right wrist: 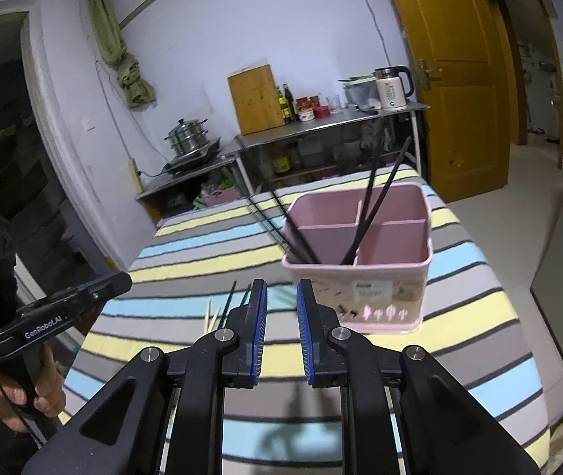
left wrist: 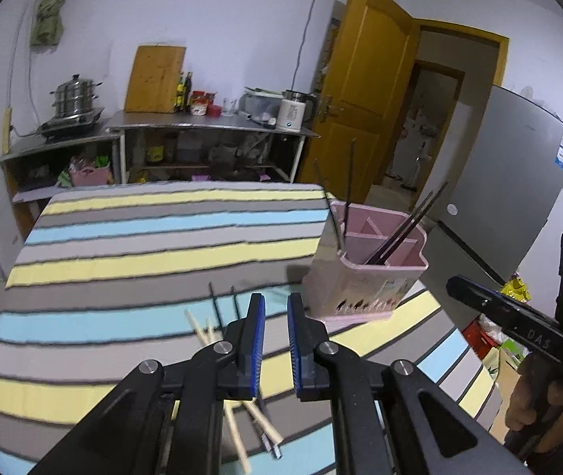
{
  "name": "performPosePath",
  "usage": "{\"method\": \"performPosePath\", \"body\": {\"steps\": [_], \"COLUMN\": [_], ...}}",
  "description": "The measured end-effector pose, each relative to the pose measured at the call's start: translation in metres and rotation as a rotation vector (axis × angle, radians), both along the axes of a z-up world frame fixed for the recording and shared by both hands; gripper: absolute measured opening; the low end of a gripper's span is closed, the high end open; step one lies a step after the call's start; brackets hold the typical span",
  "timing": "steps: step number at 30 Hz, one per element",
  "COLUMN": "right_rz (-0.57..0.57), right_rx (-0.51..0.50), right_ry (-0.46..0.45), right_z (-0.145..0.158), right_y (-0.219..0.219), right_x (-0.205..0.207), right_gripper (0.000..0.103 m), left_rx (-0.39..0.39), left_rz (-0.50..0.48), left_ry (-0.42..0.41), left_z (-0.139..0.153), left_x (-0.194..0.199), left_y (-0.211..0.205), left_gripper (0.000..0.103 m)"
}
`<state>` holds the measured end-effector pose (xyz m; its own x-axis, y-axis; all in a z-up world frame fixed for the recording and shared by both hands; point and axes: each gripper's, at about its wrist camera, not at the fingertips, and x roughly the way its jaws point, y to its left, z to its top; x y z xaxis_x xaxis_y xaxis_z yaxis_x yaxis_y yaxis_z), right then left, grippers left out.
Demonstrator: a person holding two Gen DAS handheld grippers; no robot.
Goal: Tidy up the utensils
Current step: 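Move both open tools back down to the wooden chopsticks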
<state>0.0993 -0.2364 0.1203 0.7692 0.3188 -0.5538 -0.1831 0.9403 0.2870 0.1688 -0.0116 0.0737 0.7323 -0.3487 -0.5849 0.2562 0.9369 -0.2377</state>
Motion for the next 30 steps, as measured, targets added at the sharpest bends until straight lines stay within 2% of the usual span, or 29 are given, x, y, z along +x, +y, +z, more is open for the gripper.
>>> {"method": "performPosePath", "body": {"steps": [14,21,30], "right_rz": [0.091,0.112,0.127], "right_rx": [-0.026,-0.039,-0.044], "right_ry": [0.059,0.094,0.138], "right_z": [-0.027,-0.041,-0.059], "right_y": [0.034,0.043,0.048], "right_x": [-0.006,0.000,0.012], "right_gripper": [0.016,0.016,0.016], "left_rx": [-0.012,-0.040,-0.046], "left_rz": [0.056,0.083,0.113], "left_ry": [0.112,0.199,0.263], "left_z": [-0.046,-0.077,-0.105], "left_x": [-0.005,0.016,0.055], "left_y": [0.030,0.036,0.034], "left_gripper": [0.011,0.011,0.011]}}
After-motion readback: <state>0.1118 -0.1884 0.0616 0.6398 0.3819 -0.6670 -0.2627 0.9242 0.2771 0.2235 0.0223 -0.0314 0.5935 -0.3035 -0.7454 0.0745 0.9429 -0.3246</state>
